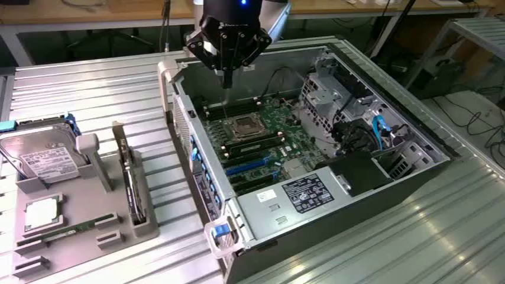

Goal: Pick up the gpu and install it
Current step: 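Reach for the gpu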

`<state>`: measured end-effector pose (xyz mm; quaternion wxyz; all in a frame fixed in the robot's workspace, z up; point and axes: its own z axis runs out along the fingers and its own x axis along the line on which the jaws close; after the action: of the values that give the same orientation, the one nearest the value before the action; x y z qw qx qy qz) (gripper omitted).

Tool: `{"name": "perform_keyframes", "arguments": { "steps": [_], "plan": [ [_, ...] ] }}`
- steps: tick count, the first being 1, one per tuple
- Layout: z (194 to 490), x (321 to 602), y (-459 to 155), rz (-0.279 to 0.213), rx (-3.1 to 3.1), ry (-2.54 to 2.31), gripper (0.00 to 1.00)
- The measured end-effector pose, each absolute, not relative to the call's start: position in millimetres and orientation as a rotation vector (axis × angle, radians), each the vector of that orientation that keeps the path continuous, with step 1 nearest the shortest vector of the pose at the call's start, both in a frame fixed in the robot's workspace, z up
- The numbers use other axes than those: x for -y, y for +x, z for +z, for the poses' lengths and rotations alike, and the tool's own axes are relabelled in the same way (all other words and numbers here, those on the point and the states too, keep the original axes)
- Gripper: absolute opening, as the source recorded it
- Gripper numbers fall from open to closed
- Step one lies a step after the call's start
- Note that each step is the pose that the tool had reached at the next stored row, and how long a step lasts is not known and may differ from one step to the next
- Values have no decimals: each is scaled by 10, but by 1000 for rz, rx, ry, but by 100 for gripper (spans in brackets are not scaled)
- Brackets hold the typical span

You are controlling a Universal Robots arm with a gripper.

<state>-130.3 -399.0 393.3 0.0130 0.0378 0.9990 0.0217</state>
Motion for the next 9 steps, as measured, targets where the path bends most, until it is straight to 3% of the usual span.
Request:
{"name": "perform_keyframes", "arguments": {
  "steps": [9],
  "plan": [
    [3933, 3993, -1540, 68, -3113, 116, 11]
  ]
}}
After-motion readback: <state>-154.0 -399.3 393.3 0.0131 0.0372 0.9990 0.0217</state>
